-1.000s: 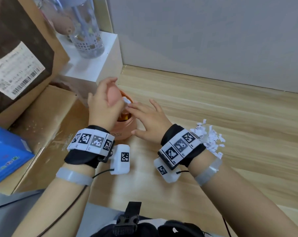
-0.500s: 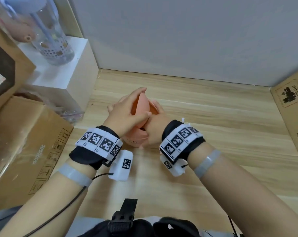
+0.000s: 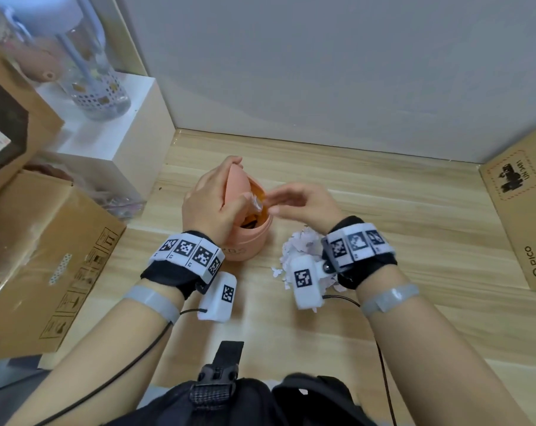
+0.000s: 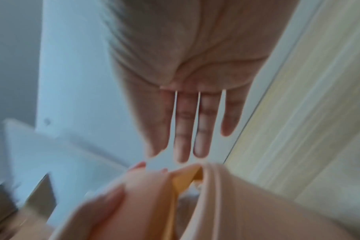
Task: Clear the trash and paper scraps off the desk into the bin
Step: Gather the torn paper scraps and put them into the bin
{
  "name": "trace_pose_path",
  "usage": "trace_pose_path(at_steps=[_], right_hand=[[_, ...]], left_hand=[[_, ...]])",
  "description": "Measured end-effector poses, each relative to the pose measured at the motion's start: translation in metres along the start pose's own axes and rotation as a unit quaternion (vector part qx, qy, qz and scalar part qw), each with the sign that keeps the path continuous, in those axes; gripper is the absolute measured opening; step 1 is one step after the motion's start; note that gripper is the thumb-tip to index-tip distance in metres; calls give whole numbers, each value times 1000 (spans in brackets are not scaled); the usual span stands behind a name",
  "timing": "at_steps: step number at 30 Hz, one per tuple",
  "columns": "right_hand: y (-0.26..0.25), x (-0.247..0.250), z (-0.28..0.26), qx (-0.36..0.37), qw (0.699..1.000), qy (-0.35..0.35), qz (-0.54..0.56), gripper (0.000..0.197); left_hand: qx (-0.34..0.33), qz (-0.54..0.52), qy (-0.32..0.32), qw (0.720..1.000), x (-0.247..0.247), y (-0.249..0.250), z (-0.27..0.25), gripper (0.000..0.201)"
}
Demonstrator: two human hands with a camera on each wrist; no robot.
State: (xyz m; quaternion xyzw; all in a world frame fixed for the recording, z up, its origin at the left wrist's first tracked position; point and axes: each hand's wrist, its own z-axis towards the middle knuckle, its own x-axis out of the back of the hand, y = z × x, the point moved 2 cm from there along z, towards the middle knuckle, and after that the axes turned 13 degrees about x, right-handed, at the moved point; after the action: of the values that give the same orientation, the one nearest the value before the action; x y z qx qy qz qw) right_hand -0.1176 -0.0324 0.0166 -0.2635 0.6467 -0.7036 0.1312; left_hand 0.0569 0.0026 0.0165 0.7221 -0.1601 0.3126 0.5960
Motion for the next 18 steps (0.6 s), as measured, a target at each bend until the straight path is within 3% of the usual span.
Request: trace_pose_path(at_steps=[2, 3, 4, 7, 10, 13, 18], right_hand=[[19, 21, -14, -25, 990, 131, -32, 29], [32, 28, -20, -65, 982, 143, -100, 34], [47, 31, -27, -116, 971, 115, -176, 41], [86, 23, -49, -227, 919, -93, -309, 77], [103, 5, -64, -238, 865, -200, -394, 93], [101, -4, -68, -202, 832, -189, -481, 76], [94, -2, -63, -157, 840, -142, -500, 40]], left_hand=[[4, -5, 11, 1000, -1, 1, -1, 67], [4, -8, 17, 1000, -2, 2, -1, 67], [2, -9, 22, 1000, -3, 2, -2, 66], [-2, -7, 31, 1000, -4, 1, -2, 65], [-5, -1, 36, 999, -4, 0, -2, 65], [-6, 4, 38, 999, -4, 1, -1, 64], [-6, 7, 41, 999, -3, 2, -2, 65]])
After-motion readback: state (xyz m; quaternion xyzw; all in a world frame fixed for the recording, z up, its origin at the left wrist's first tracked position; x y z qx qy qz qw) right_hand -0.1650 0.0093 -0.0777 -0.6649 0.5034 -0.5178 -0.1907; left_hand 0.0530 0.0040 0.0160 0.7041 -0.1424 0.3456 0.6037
